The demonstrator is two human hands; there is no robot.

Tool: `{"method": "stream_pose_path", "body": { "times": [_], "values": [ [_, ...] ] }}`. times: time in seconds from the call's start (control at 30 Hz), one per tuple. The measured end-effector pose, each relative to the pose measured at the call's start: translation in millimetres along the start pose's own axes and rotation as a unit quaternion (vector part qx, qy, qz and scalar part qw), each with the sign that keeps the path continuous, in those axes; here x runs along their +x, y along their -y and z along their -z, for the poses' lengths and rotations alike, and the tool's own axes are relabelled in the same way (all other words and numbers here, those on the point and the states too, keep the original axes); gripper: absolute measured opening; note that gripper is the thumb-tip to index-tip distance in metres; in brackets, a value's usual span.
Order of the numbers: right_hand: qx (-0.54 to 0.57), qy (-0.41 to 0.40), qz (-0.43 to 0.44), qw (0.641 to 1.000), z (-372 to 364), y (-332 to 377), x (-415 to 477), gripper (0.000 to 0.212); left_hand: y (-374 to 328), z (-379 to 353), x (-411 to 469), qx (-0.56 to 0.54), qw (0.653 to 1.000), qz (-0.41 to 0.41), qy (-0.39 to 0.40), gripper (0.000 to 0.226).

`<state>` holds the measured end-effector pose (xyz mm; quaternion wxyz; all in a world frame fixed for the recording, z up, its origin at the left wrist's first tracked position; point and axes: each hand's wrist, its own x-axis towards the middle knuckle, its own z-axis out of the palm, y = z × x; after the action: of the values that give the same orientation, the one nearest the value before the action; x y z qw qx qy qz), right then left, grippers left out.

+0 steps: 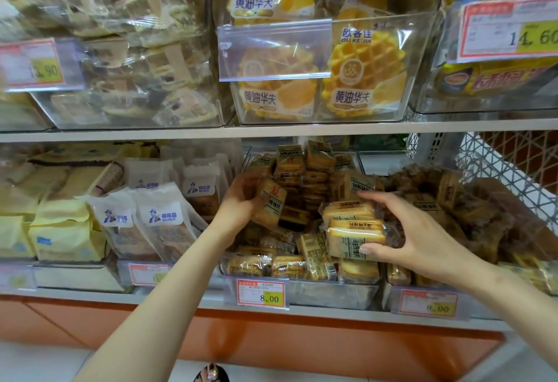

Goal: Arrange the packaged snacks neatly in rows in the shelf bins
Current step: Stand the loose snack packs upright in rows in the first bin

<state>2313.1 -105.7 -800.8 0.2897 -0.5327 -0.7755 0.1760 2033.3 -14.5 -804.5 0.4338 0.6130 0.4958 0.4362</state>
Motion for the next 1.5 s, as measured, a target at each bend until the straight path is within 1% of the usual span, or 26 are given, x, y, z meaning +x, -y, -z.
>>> {"method": "stream_pose_path", "body": {
  "times": [0.07, 0.13, 0.2, 0.33, 0.37, 0.4, 0.47, 0.5, 0.53, 0.57, 0.63, 0.67, 0.73, 0.8, 0.87, 0.9, 0.97, 1.03, 1.07, 1.17, 1.27, 1.33, 1.47, 1.5],
  "values": [
    [-0.002, 0.000, 0.000, 1.000, -0.2, -0.1, 0.3, 0.074, 0.3, 2.2, 4.6, 0.028, 0.999, -0.024, -0.003, 0.036],
    [-0.002, 0.002, 0.001, 1.000, -0.1, 0.3, 0.7, 0.074, 2.2, 3.2, 10.2, 0.092, 0.995, -0.040, 0.022, 0.038],
    [-0.003, 0.005, 0.002, 1.000, 0.0, 0.3, 1.0, 0.075, 5.9, 1.2, 15.9, 0.182, 0.981, -0.044, 0.047, 0.040],
    [-0.001, 0.008, 0.004, 1.000, 0.2, -0.6, 1.7, 0.074, 10.3, -6.5, 22.5, 0.323, 0.945, -0.039, 0.039, 0.046],
    [0.002, 0.010, 0.004, 1.000, 0.1, -0.6, 1.9, 0.074, 9.0, -7.5, 22.4, 0.370, 0.927, -0.038, 0.041, 0.052],
    [0.004, 0.011, 0.005, 1.000, 0.0, -0.9, 2.3, 0.074, 7.2, -7.8, 21.3, 0.434, 0.899, -0.041, 0.041, 0.055],
    [0.007, 0.011, 0.008, 1.000, 0.2, -1.0, 2.9, 0.073, 1.6, -6.7, 18.8, 0.551, 0.831, -0.065, 0.040, 0.051],
    [0.008, 0.012, 0.010, 1.000, 0.5, -0.9, 3.0, 0.073, 0.0, -6.0, 17.5, 0.581, 0.809, -0.081, 0.041, 0.048],
    [0.008, 0.013, 0.012, 1.000, 0.8, -0.8, 3.1, 0.072, 0.3, -5.2, 16.7, 0.593, 0.797, -0.102, 0.039, 0.044],
    [0.008, 0.013, 0.014, 1.000, 1.1, -0.8, 3.1, 0.072, 1.9, -5.0, 15.6, 0.590, 0.796, -0.133, 0.040, 0.040],
    [0.008, 0.014, 0.014, 1.000, 1.1, -1.2, 3.2, 0.072, 5.6, -7.5, 15.9, 0.559, 0.803, -0.200, 0.055, 0.032],
    [0.007, 0.015, 0.014, 1.000, 1.1, -1.8, 3.4, 0.072, 7.6, -11.3, 17.3, 0.542, 0.811, -0.208, 0.072, 0.031],
    [0.005, 0.016, 0.014, 1.000, 0.7, -2.0, 3.9, 0.072, 11.2, -23.6, 22.5, 0.539, 0.817, -0.174, 0.111, 0.038],
    [0.006, 0.014, 0.013, 1.000, 0.3, -2.2, 3.8, 0.071, 17.9, -33.7, 31.0, 0.569, 0.803, -0.113, 0.139, 0.044],
    [0.008, 0.013, 0.013, 1.000, -0.1, -2.7, 3.5, 0.070, 22.7, -37.3, 37.9, 0.593, 0.786, -0.082, 0.151, 0.042],
    [0.007, 0.013, 0.014, 1.000, -0.4, -3.0, 3.4, 0.070, 22.9, -37.0, 39.8, 0.594, 0.786, -0.084, 0.152, 0.038],
    [0.004, 0.012, 0.017, 1.000, -1.1, -3.7, 3.0, 0.069, 17.2, -34.0, 40.1, 0.578, 0.796, -0.109, 0.139, 0.033],
    [0.005, 0.011, 0.019, 1.000, -1.6, -4.5, 2.5, 0.069, 4.6, -29.8, 37.9, 0.559, 0.812, -0.130, 0.106, 0.035],
    [0.008, 0.012, 0.018, 1.000, -1.4, -4.6, 2.5, 0.069, -2.5, -26.1, 36.9, 0.549, 0.822, -0.126, 0.086, 0.036],
    [0.008, 0.017, 0.017, 1.000, -0.9, -3.5, 3.2, 0.069, -23.9, -9.3, 32.0, 0.512, 0.855, -0.069, 0.049, 0.040],
    [0.003, 0.019, 0.017, 1.000, -0.4, -1.7, 3.7, 0.070, -37.0, 11.7, 26.5, 0.463, 0.886, -0.023, 0.020, 0.036],
    [0.000, 0.018, 0.014, 1.000, 0.0, -0.4, 3.5, 0.072, -40.5, 20.7, 23.9, 0.471, 0.882, -0.011, 0.013, 0.037],
    [-0.004, 0.015, 0.010, 1.000, 0.0, 0.9, 2.7, 0.074, -37.2, 20.4, 21.1, 0.475, 0.880, -0.015, -0.003, 0.035],
    [-0.004, 0.015, 0.009, 1.000, -0.2, 0.4, 2.8, 0.074, -35.4, 18.3, 20.0, 0.484, 0.875, -0.021, -0.006, 0.034]
  ]
}}
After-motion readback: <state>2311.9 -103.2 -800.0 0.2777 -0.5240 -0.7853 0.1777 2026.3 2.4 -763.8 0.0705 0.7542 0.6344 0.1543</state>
